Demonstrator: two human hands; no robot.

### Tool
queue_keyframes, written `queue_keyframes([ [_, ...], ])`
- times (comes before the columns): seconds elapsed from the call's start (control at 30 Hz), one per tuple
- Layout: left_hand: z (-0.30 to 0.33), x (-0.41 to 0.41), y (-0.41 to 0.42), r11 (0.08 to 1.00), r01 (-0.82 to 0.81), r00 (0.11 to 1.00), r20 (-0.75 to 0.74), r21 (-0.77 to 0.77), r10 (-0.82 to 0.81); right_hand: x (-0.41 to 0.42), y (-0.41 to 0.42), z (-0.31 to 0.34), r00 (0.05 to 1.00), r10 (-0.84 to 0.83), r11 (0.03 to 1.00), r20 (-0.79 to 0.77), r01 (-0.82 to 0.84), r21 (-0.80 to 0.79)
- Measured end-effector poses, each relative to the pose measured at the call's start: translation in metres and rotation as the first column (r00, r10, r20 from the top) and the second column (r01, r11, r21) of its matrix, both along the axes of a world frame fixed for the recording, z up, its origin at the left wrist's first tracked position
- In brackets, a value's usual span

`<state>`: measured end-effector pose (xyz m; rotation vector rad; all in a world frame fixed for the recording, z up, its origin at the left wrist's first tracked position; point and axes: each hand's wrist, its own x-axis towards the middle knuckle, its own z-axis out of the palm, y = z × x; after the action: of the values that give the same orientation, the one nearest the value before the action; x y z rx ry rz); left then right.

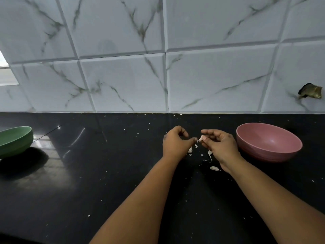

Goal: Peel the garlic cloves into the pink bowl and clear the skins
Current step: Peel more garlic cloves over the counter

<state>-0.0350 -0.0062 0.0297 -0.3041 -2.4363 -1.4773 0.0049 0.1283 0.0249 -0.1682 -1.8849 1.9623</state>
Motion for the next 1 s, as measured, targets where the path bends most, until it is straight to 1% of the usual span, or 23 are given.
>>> queue_keyframes([
  [0.07, 0.000, 0.002, 0.002, 0.996, 0.081, 0.997, 0.001, 0.042, -0.082, -0.001, 0.000, -0.001, 1.000, -0.011, 1.000, -0.002, 0.011, 0.012],
  [0.17, 0.000, 0.004, 0.005, 0.987, 0.158, 0.987, -0.020, -0.013, -0.158, 0.000, -0.001, -0.002, 1.000, -0.028, 0.998, -0.002, 0.028, 0.062],
  [0.37, -0.002, 0.003, 0.007, 0.986, 0.147, 0.989, 0.001, -0.073, -0.147, -0.001, 0.000, -0.004, 1.000, -0.025, 0.981, -0.001, 0.025, 0.191],
  [0.47, -0.003, 0.004, 0.010, 0.977, 0.146, 0.989, -0.011, -0.154, -0.150, 0.000, 0.000, -0.004, 0.999, -0.049, 0.949, -0.004, 0.048, 0.311],
  [0.57, -0.002, 0.005, 0.011, 0.968, 0.142, 0.988, -0.031, -0.205, -0.151, 0.001, 0.000, -0.005, 0.997, -0.079, 0.925, -0.028, 0.083, 0.371],
  [0.77, -0.001, 0.006, 0.010, 0.965, 0.114, 0.992, -0.029, -0.235, -0.124, -0.001, -0.004, -0.008, 0.995, -0.079, 0.913, -0.063, 0.098, 0.396],
  [0.9, 0.001, 0.003, 0.006, 0.957, 0.127, 0.992, 0.013, -0.259, -0.128, -0.002, -0.011, -0.007, 0.995, -0.073, 0.908, -0.074, 0.096, 0.409],
  [1.0, 0.004, 0.002, 0.003, 0.957, 0.161, 0.987, 0.057, -0.239, -0.152, -0.002, -0.013, -0.006, 0.994, -0.065, 0.915, -0.085, 0.093, 0.392],
])
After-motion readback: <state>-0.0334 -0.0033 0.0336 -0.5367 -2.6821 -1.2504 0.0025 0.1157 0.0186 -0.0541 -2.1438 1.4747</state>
